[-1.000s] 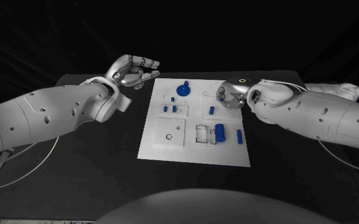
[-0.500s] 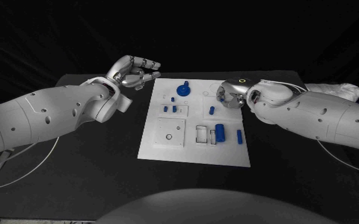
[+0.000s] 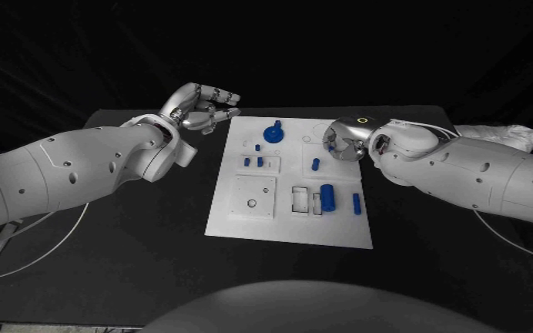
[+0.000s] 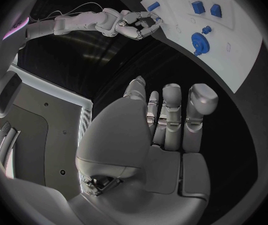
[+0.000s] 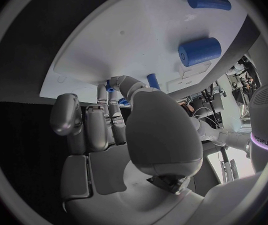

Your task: Assemble the parts on the task board

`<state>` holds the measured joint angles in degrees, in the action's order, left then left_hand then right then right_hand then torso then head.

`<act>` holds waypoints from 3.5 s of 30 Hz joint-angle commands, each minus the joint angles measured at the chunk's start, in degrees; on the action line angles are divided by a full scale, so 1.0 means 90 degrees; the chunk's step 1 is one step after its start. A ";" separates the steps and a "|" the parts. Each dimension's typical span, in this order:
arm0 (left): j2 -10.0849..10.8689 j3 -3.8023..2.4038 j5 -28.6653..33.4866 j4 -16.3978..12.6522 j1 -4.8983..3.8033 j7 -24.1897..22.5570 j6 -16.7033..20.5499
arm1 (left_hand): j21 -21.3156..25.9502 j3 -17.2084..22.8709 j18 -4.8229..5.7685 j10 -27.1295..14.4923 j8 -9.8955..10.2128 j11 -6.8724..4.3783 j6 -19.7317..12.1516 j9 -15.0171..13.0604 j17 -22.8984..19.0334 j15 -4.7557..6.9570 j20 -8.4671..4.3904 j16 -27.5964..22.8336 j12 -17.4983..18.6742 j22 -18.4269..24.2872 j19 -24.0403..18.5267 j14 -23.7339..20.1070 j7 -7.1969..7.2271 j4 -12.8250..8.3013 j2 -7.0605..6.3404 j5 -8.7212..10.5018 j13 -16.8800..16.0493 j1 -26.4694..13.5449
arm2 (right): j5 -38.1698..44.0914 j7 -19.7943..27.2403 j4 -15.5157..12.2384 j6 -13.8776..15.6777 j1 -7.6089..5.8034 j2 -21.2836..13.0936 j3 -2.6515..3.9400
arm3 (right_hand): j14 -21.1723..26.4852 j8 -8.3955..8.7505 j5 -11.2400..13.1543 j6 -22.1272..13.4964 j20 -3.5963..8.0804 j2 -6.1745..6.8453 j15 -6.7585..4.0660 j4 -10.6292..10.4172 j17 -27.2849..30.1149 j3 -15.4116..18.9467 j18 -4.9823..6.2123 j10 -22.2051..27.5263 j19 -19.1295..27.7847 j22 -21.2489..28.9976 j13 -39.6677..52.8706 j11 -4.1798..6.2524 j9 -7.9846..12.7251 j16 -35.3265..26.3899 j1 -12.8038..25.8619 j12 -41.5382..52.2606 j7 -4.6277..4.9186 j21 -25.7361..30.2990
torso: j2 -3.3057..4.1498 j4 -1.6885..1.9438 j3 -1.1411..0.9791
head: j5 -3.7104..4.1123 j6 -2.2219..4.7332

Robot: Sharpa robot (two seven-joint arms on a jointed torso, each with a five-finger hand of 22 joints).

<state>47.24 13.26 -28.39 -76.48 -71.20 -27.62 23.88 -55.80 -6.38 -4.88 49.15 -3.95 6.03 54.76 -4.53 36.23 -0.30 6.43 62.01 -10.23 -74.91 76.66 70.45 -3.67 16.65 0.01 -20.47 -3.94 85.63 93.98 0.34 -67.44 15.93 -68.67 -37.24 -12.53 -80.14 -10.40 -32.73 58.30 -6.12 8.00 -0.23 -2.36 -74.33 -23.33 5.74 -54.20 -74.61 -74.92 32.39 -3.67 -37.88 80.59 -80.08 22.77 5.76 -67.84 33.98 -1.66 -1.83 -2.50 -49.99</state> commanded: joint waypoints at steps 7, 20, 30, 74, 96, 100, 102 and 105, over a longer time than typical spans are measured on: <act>-0.0002 -0.0004 -0.0074 -0.0014 0.0001 0.0075 -0.0145 | 0.0046 -0.0020 -0.0132 0.0039 0.0002 0.0010 0.0020 0.0012 -0.0031 -0.0010 0.0013 0.0024 -0.0031 -0.0784 -0.0015 -0.0040 -0.0031 -0.0001 0.0013 -0.0045 0.0001 0.0099 | 0.0036 0.0045 -0.0102 0.0154 -0.0120 -0.0074 0.0012 | 0.0023 -0.0048 0.0027 0.0058 0.0031 -0.0043 -0.0040 0.0052 0.0049 0.0002 -0.0056 -0.0075 0.0014 -0.0921 0.0013 -0.0002 -0.0041 -0.0025 0.0003 0.0031 -0.0031 -0.0014 | 0.0001 0.0000 -0.0001 | -0.0019 -0.0001; -0.0004 -0.0004 -0.0100 0.0007 0.0001 0.0173 -0.0226 | 0.0102 -0.0022 -0.0142 0.0043 0.0006 0.0010 0.0017 0.0015 -0.0079 -0.0011 0.0014 -0.0001 -0.0037 -0.0772 -0.0036 -0.0061 -0.0031 -0.0004 0.0013 -0.0046 0.0001 0.0120 | -0.0103 -0.0168 -0.0852 -0.0302 -0.0653 -0.0493 0.0012 | 0.0042 -0.0052 0.0031 0.0054 0.0042 -0.0032 -0.0048 0.0045 0.0083 0.0023 -0.0052 -0.0089 0.0029 -0.0914 0.0018 0.0006 -0.0079 -0.0046 0.0060 0.0037 -0.0040 0.0002 | -0.0006 -0.0002 0.0004 | -0.0105 -0.0001; -0.0066 -0.0004 -0.0134 0.0082 0.0016 0.0204 -0.0210 | 0.0123 -0.0051 -0.0142 0.0168 0.0009 0.0019 0.0032 0.0024 -0.0116 -0.0021 0.0022 -0.0022 -0.0140 -0.0768 -0.0049 -0.0100 -0.0039 0.0010 0.0038 -0.0039 -0.0015 0.0160 | -0.0260 -0.0320 -0.1976 -0.0695 -0.0971 -0.0681 0.0012 | 0.0073 -0.0004 0.0083 -0.0024 0.0035 -0.0036 -0.0024 0.0099 0.0132 -0.0003 -0.0044 -0.0111 0.0078 -0.0896 0.0019 0.0010 -0.0114 -0.0078 0.0053 0.0036 -0.0012 0.0059 | -0.0005 0.0004 -0.0002 | -0.0164 -0.0001; 0.0112 -0.0004 -0.0331 -0.0100 0.0077 0.0267 -0.0200 | 0.0223 -0.0045 -0.0156 0.0155 0.0015 0.0039 0.0052 0.0039 -0.0162 -0.0042 0.0037 -0.0032 -0.0207 -0.0748 -0.0091 -0.0136 -0.0079 0.0004 0.0203 -0.0081 0.0002 0.0202 | 0.1442 -0.0694 -0.2141 -0.0717 0.0212 0.0736 0.0015 | -0.0034 0.0040 0.0057 -0.0022 0.0017 -0.0033 -0.0005 0.0202 0.0033 -0.0043 -0.0065 -0.0265 -0.0006 -0.0925 0.0041 0.0030 -0.0154 0.0000 0.0059 0.0088 0.0037 -0.0050 | -0.0009 0.0019 0.0010 | -0.1179 -0.0001; 0.0128 -0.0004 -0.0465 -0.0101 0.0074 0.0330 -0.0324 | 0.0250 -0.0038 -0.0159 0.0139 0.0021 0.0048 0.0042 0.0045 -0.0176 -0.0050 0.0042 -0.0037 -0.0217 -0.0742 -0.0104 -0.0152 -0.0088 0.0002 0.0224 -0.0091 0.0006 0.0246 | 0.1526 -0.0799 -0.1827 -0.0542 0.0378 0.0918 0.0018 | -0.0051 0.0056 0.0036 -0.0030 0.0018 -0.0025 -0.0009 0.0231 0.0016 -0.0058 -0.0070 -0.0277 -0.0028 -0.0933 0.0043 0.0033 -0.0156 0.0013 0.0049 0.0087 0.0042 -0.0079 | -0.0012 0.0013 0.0009 | -0.1251 -0.0001; 0.0119 -0.0004 -0.0477 -0.0076 0.0075 0.0328 -0.0342 | 0.0262 -0.0035 -0.0160 0.0136 0.0023 0.0052 0.0039 0.0047 -0.0185 -0.0056 0.0045 -0.0040 -0.0222 -0.0740 -0.0110 -0.0159 -0.0093 0.0000 0.0231 -0.0096 0.0007 0.0266 | 0.1528 -0.0800 -0.1818 -0.0539 0.0381 0.0931 0.0018 | -0.0061 0.0060 0.0031 -0.0032 0.0019 -0.0025 -0.0010 0.0240 0.0003 -0.0063 -0.0073 -0.0280 -0.0039 -0.0937 0.0043 0.0034 -0.0157 0.0022 0.0046 0.0088 0.0044 -0.0095 | -0.0009 0.0008 0.0012 | -0.1230 -0.0001; 0.0111 -0.0004 -0.0479 -0.0061 0.0076 0.0332 -0.0360 | 0.0262 -0.0035 -0.0160 0.0136 0.0023 0.0052 0.0039 0.0047 -0.0185 -0.0056 0.0045 -0.0040 -0.0222 -0.0740 -0.0110 -0.0159 -0.0093 0.0000 0.0231 -0.0096 0.0007 0.0266 | 0.1524 -0.0798 -0.1816 -0.0543 0.0382 0.0932 0.0018 | -0.0062 0.0061 0.0031 -0.0032 0.0019 -0.0025 -0.0010 0.0240 0.0002 -0.0063 -0.0074 -0.0281 -0.0043 -0.0939 0.0044 0.0034 -0.0157 0.0023 0.0047 0.0088 0.0045 -0.0100 | -0.0011 0.0011 0.0014 | -0.1217 -0.0001; 0.0100 -0.0004 -0.0482 -0.0034 0.0080 0.0339 -0.0391 | 0.0262 -0.0035 -0.0160 0.0136 0.0023 0.0052 0.0039 0.0047 -0.0185 -0.0056 0.0045 -0.0040 -0.0222 -0.0740 -0.0110 -0.0159 -0.0093 0.0000 0.0231 -0.0096 0.0007 0.0266 | 0.1512 -0.0789 -0.1810 -0.0541 0.0384 0.0928 0.0018 | -0.0072 0.0066 0.0042 -0.0031 0.0020 -0.0029 -0.0010 0.0238 -0.0006 -0.0061 -0.0076 -0.0292 -0.0052 -0.0941 0.0047 0.0034 -0.0159 0.0029 0.0063 0.0092 0.0052 -0.0111 | -0.0009 0.0016 0.0014 | -0.1220 -0.0001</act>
<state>48.28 13.26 -32.39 -76.81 -70.50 -24.51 21.65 -53.69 -6.53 -5.36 50.39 -3.95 6.21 55.17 -4.19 34.61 -0.91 6.84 62.01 -11.97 -74.90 76.25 69.44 -4.07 16.80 1.65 -20.95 -3.96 87.74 106.67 -6.37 -83.76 10.81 -65.27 -28.92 -12.37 -80.35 -10.16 -32.07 58.20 -6.00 7.72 -0.43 -0.55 -74.34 -23.88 5.74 -56.40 -74.77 -74.91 32.70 -3.50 -39.24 80.49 -79.77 23.43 5.84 -68.67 33.88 -1.53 -1.72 -13.49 -49.99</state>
